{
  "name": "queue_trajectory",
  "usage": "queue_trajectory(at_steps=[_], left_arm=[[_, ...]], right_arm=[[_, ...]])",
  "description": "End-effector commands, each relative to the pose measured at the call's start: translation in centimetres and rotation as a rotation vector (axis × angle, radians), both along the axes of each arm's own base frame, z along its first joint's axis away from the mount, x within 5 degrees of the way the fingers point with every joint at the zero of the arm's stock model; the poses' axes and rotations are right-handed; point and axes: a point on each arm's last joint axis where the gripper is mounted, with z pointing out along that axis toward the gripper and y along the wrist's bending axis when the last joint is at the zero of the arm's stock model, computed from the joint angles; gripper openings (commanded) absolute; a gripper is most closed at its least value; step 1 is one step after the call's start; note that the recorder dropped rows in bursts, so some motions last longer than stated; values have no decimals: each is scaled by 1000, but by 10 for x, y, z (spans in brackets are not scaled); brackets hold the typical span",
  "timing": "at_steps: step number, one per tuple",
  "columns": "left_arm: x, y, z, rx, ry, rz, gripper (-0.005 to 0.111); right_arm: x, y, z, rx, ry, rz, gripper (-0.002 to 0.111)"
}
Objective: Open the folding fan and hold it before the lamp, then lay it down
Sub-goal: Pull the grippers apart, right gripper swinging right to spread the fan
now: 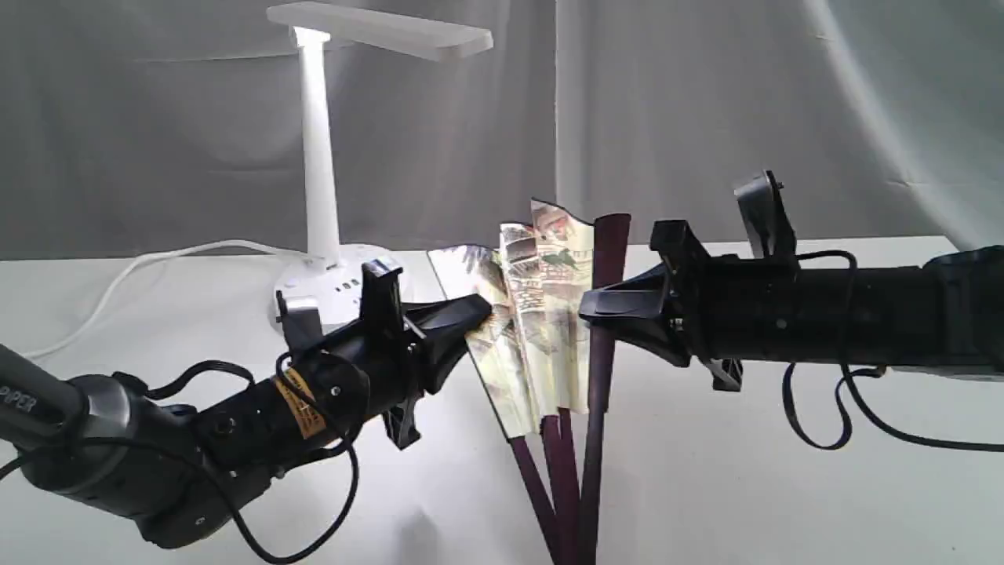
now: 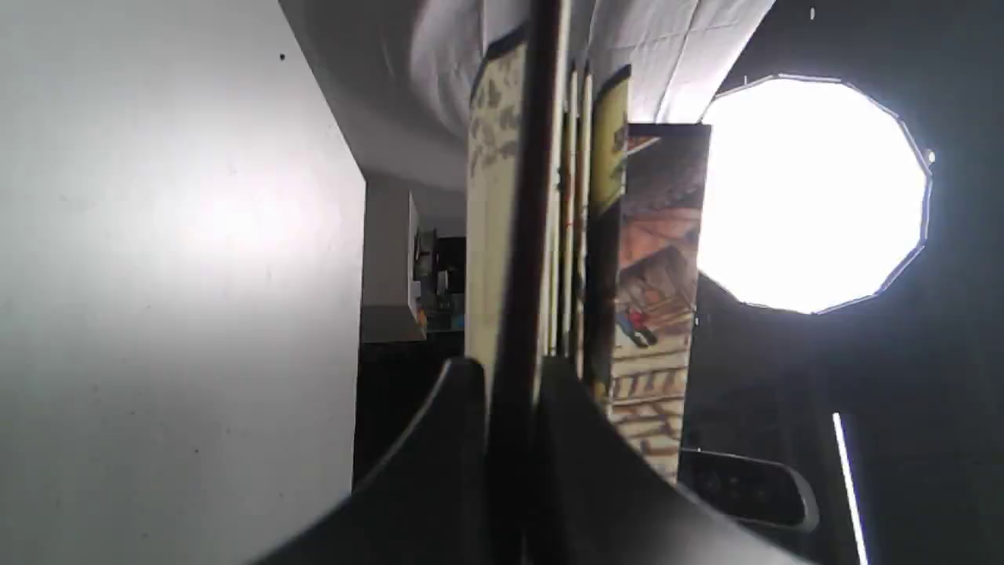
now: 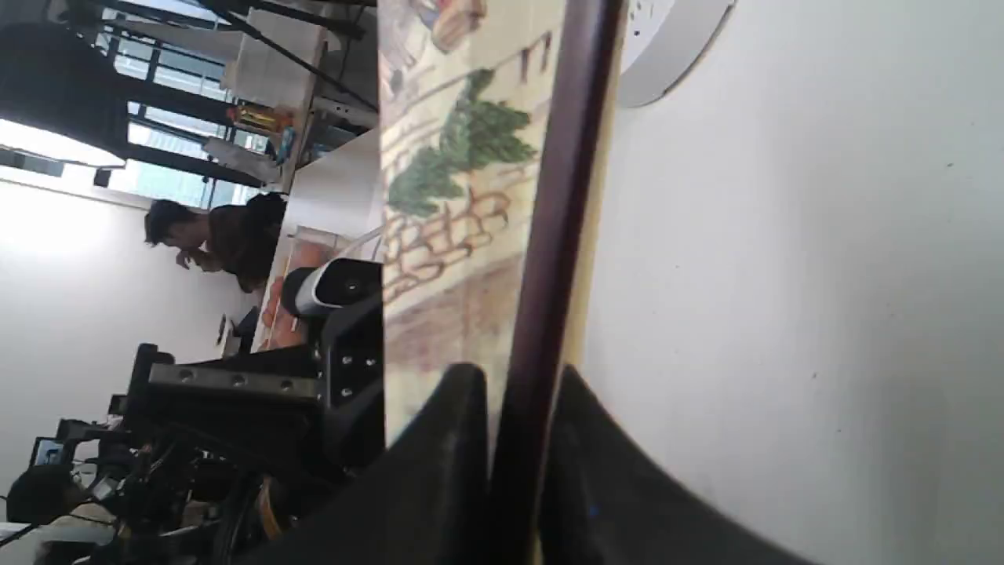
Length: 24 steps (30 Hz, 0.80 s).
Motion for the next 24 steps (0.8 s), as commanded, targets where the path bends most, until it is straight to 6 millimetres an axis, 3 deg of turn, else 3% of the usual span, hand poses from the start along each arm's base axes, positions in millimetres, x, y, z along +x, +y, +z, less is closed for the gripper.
queue_trajectory(at_steps=[1,12,18,24], left_arm=[[4,2,9,-68,-8,57,0],[3,11,3,-85,30,156,0],[-18,30,-10,-48,106,271,0],[-37,44,-2,-17,111,344,0]], right_arm=[[4,-12,-1,-67,-35,-43,0],[11,-61,3,-21,-36,-141,0],[12,-83,4,-2,-36,-189,0],[13,-99,4,-1,-37,-230,0]])
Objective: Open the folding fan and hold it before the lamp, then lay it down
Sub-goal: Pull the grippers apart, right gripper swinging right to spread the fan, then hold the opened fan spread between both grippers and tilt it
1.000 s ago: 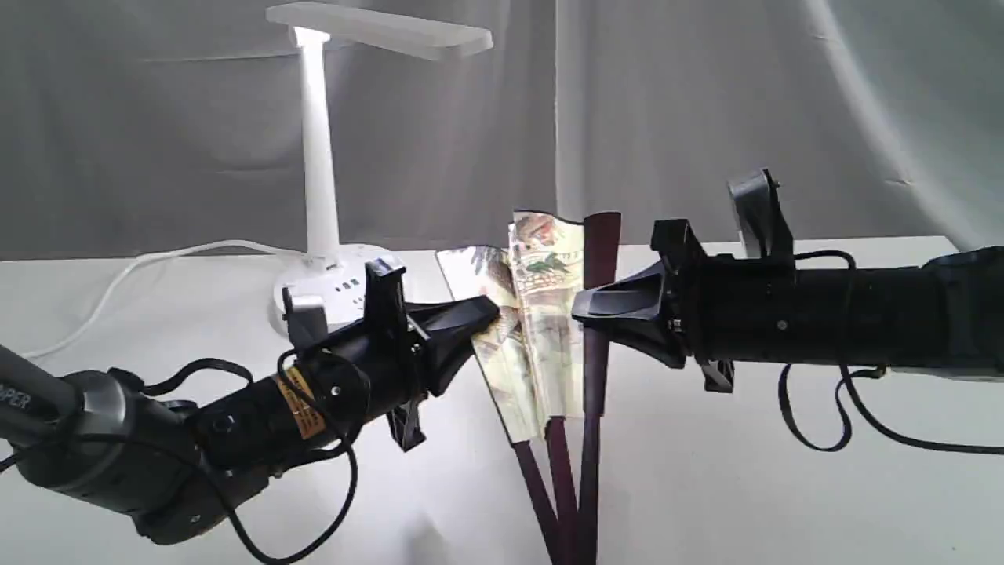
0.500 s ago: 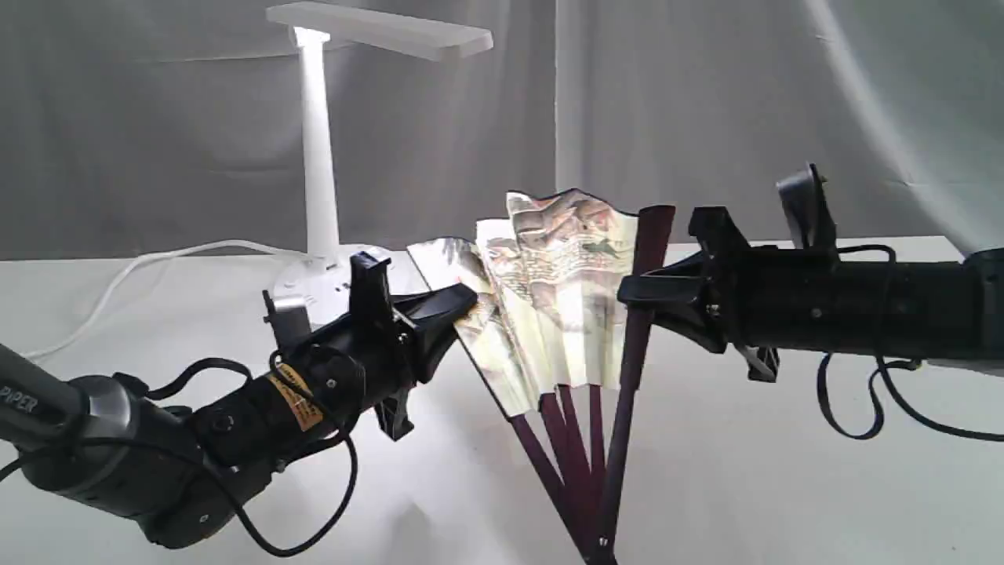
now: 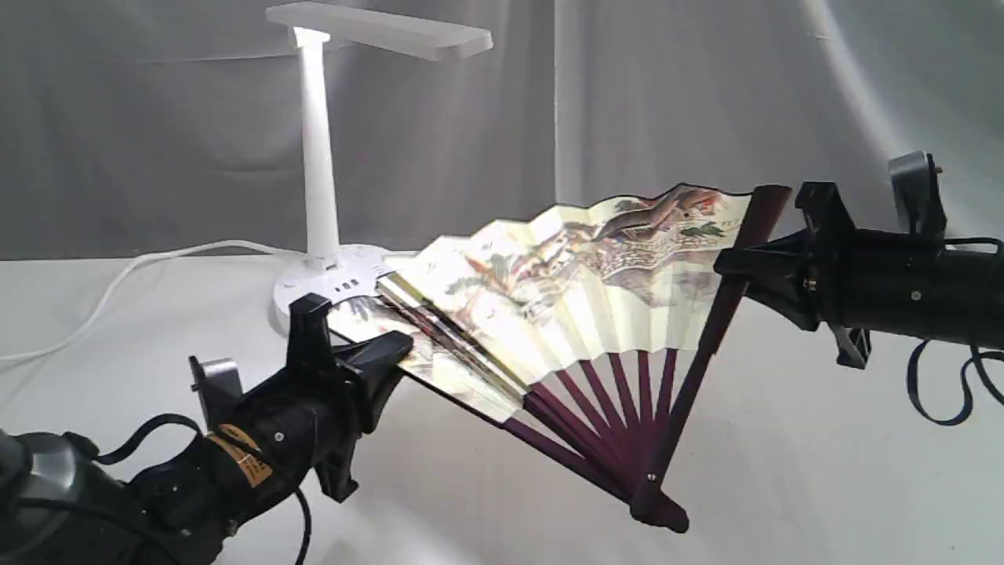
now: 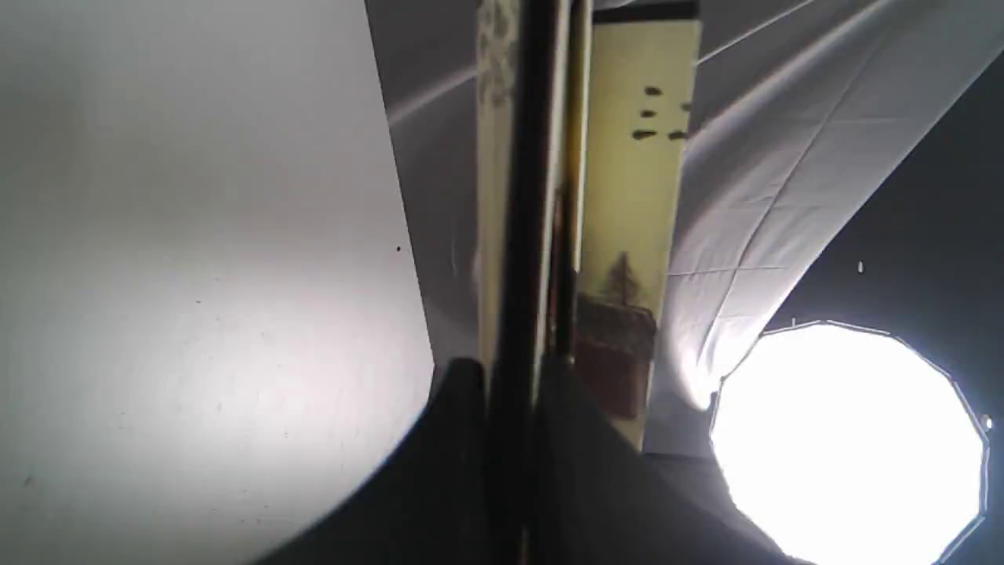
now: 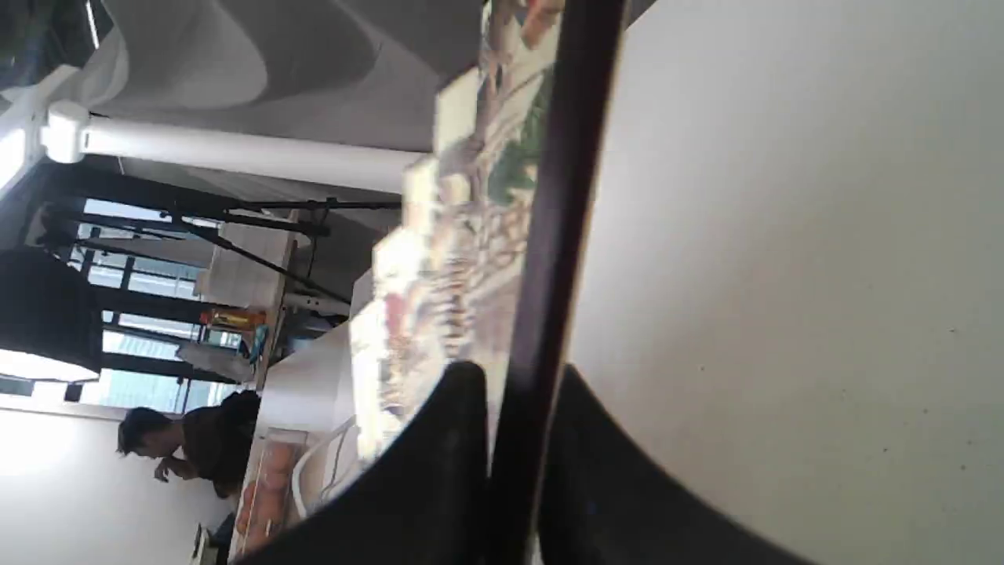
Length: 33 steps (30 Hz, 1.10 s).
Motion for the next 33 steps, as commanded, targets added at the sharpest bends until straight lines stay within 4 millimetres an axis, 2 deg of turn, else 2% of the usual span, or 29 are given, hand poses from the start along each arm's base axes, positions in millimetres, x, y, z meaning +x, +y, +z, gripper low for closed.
queue_trajectory(at_steps=[1,8,23,33], left_arm=[[-6,9,13,-23,-26,69,0],[-18,21,30,-3,-57,148,0],[-53,42,47,30,-61,212,0],[-75,28,57,26,-73,260,0]], right_arm=[[-2,-9,2,-35,-30,4,0],[-2,-17,2,-30,-32,-11,0],[-8,-62,8,23,-63,-87,0],[-9,-68,8,30,-60,-104,0]])
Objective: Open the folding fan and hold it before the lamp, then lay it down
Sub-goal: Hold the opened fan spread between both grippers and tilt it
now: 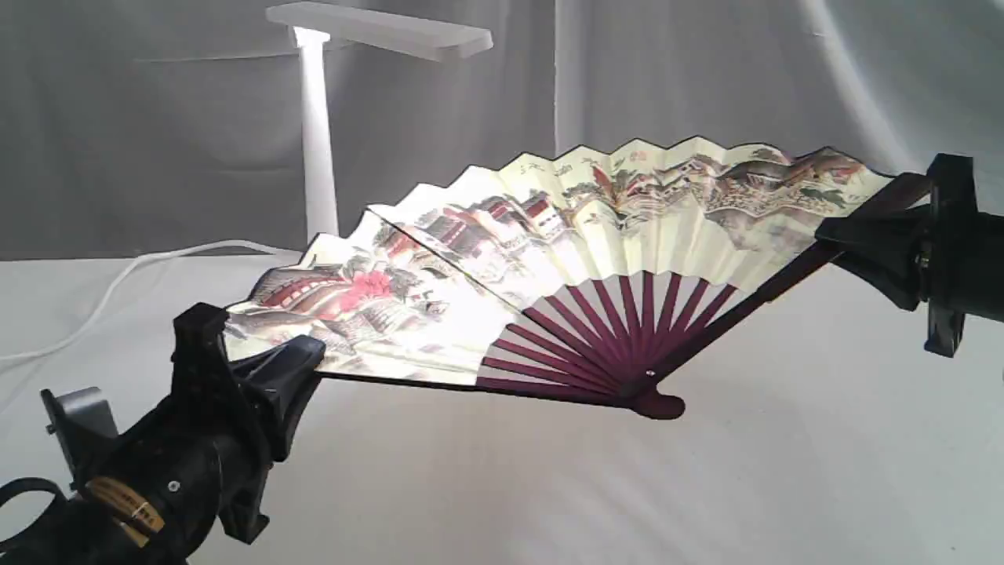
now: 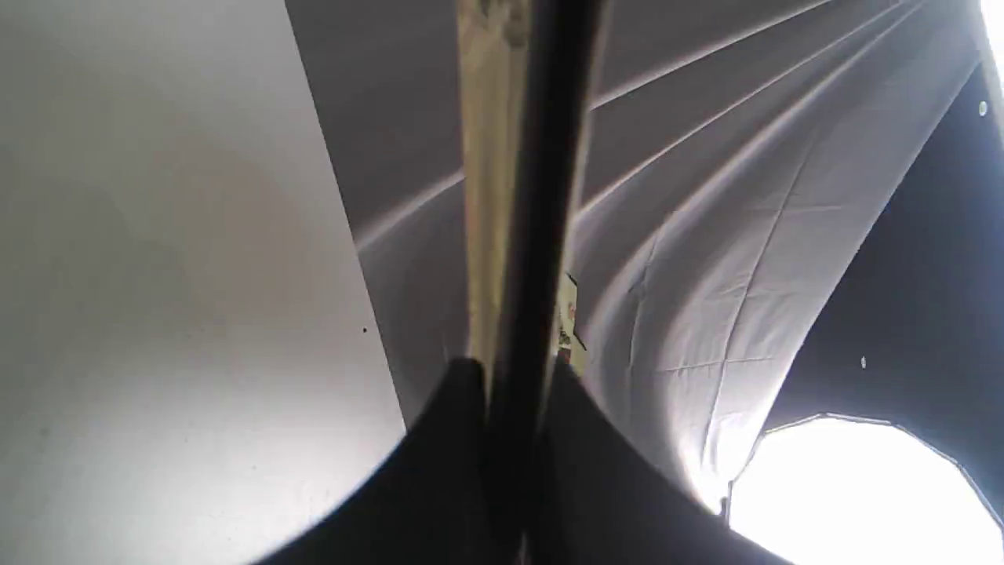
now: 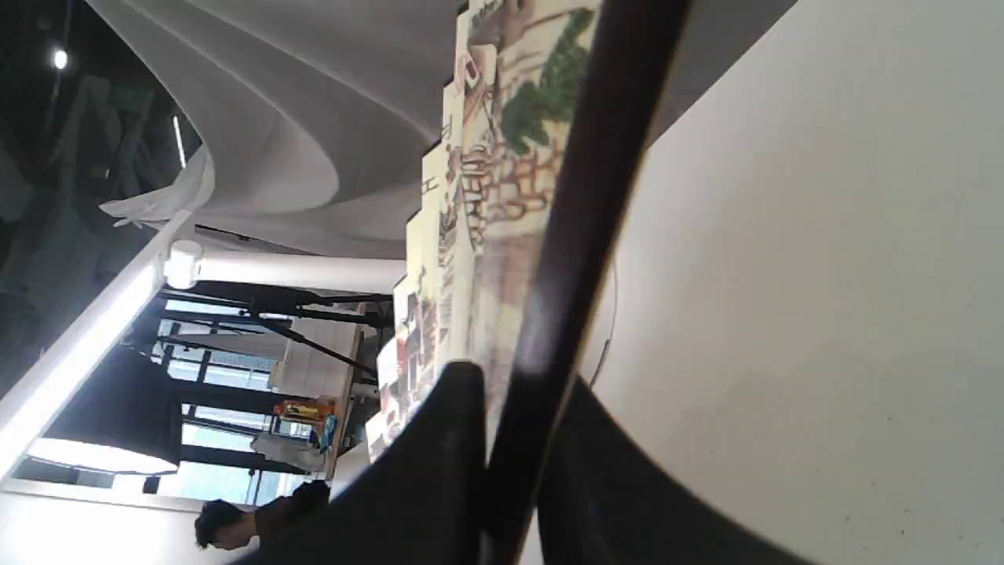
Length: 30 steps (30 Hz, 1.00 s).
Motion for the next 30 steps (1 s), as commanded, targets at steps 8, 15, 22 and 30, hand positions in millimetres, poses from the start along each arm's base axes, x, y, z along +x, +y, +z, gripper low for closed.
queue_trajectory(at_steps=[8,15,22,30], left_arm=[[-17,-5,8,-29,-16,140,0],[-18,-5,8,-33,-12,152,0],[-17,-3,7,-46,-5,184,0],[-16,-1,8,-52,-5,206,0]], right_arm=[[-3,-17,-1,-45,5,-44,0],[-5,-26,-1,-46,9,-61,0],[-5,-26,-2,-44,26,-74,0],[-5,-27,-3,-9,70,-94,0]])
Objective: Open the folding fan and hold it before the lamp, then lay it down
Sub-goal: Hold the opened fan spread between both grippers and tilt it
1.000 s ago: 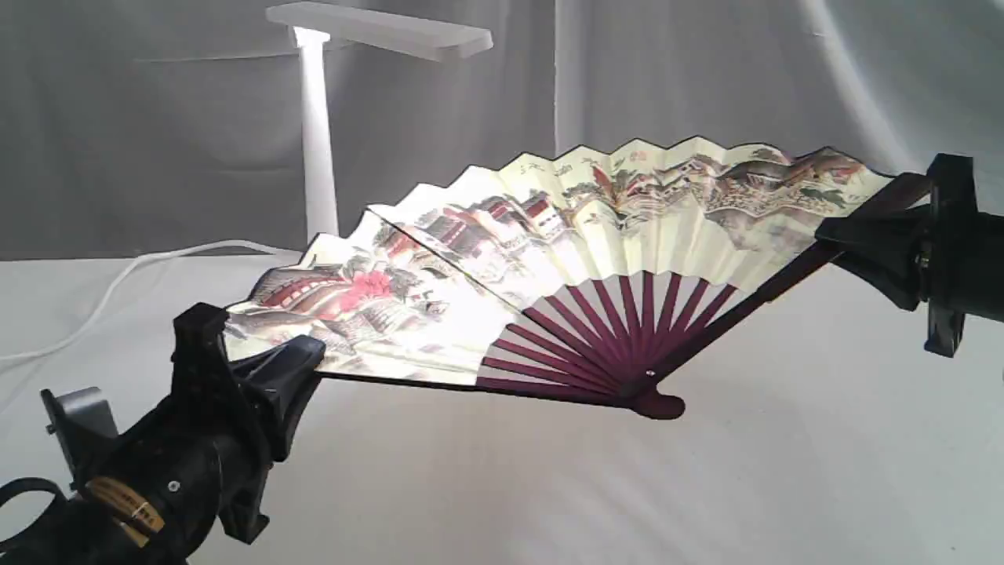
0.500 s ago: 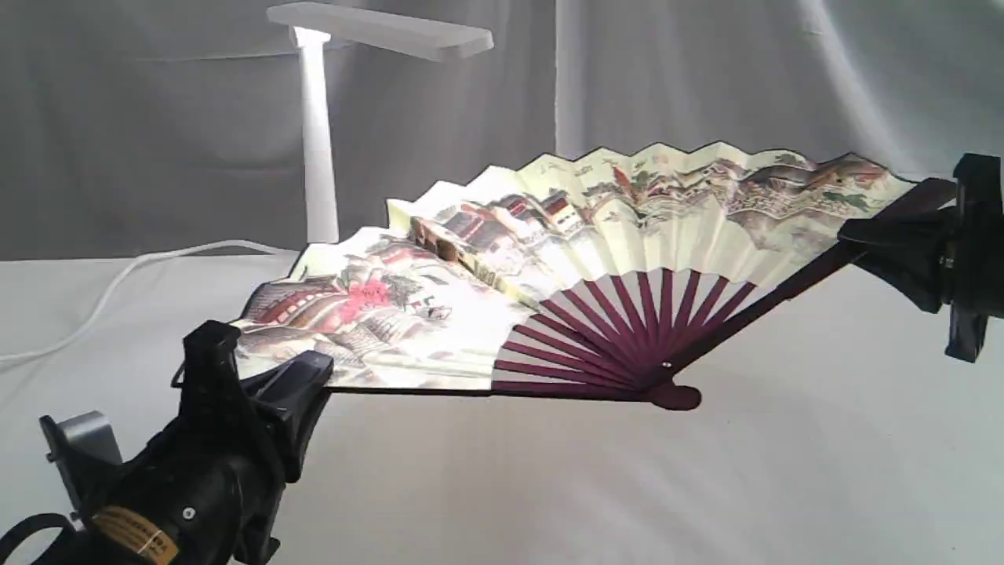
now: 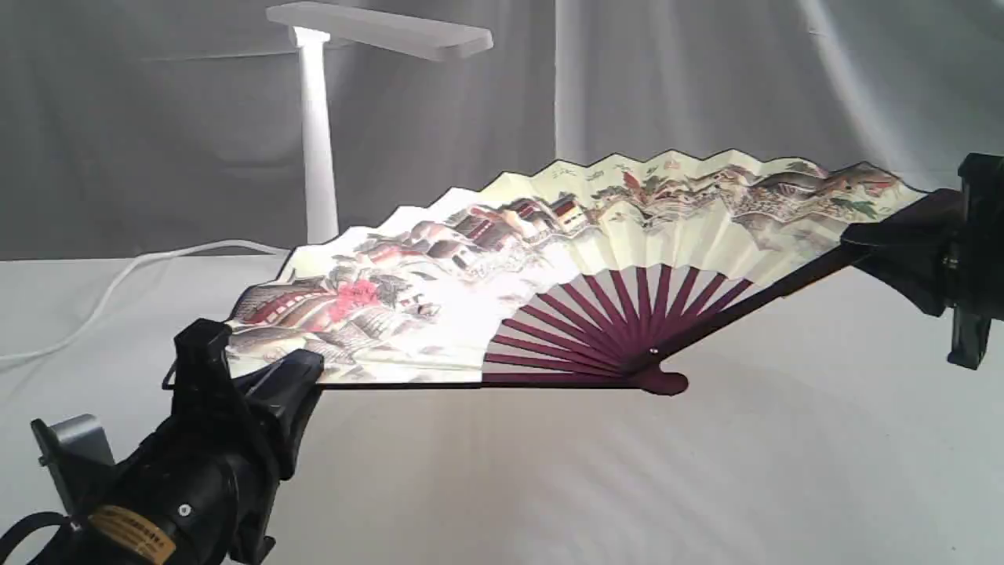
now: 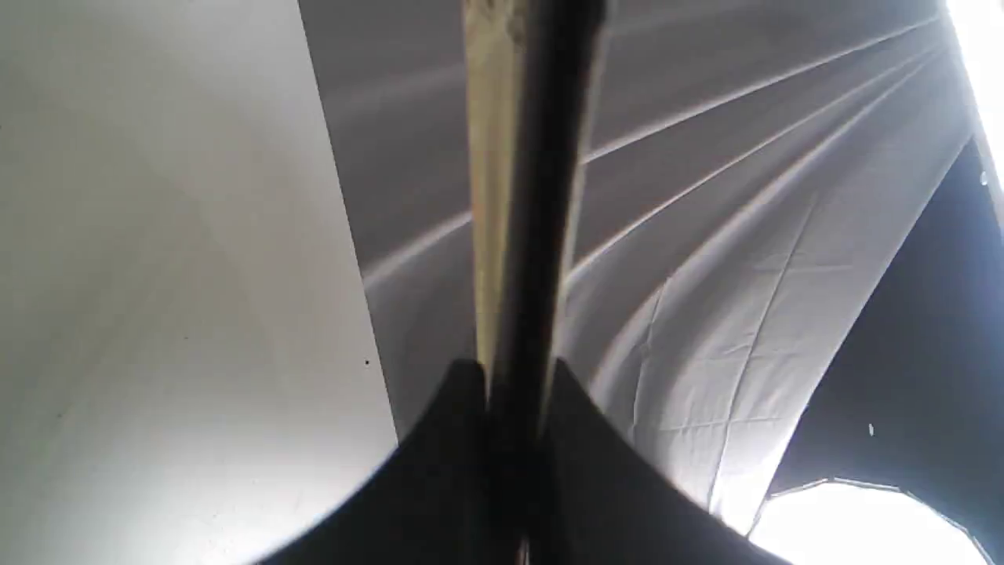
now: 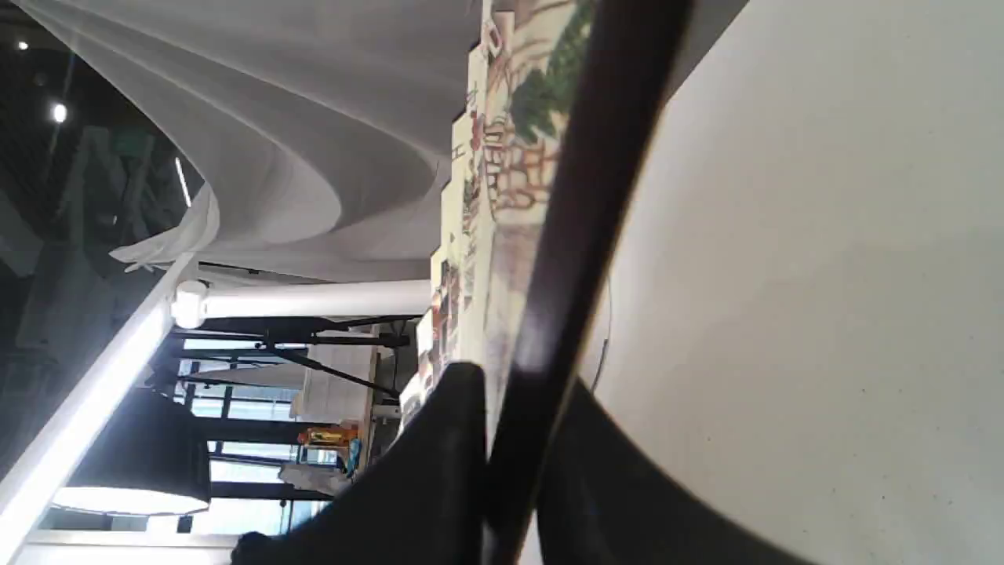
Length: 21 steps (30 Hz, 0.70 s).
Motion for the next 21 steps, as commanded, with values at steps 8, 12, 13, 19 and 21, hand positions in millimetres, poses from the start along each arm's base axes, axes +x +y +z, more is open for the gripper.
queue_trajectory(at_steps=[8,12,13,19,21], left_arm=[[3,12,6,-74,-20,126,0],[3,13,8,-153,-7,143,0],[3,14,11,-160,-14,147,0],[1,18,31,-178,-79,168,0],[0,20,36,-193,-92,178,0]], right_arm=[[-1,-7,4,-9,-34,-15,0],[-3,-5,7,7,-47,1,0],[-3,-5,8,16,-47,6,0],[-4,-4,9,59,-28,15,0],[-4,-4,9,69,-18,12,0]])
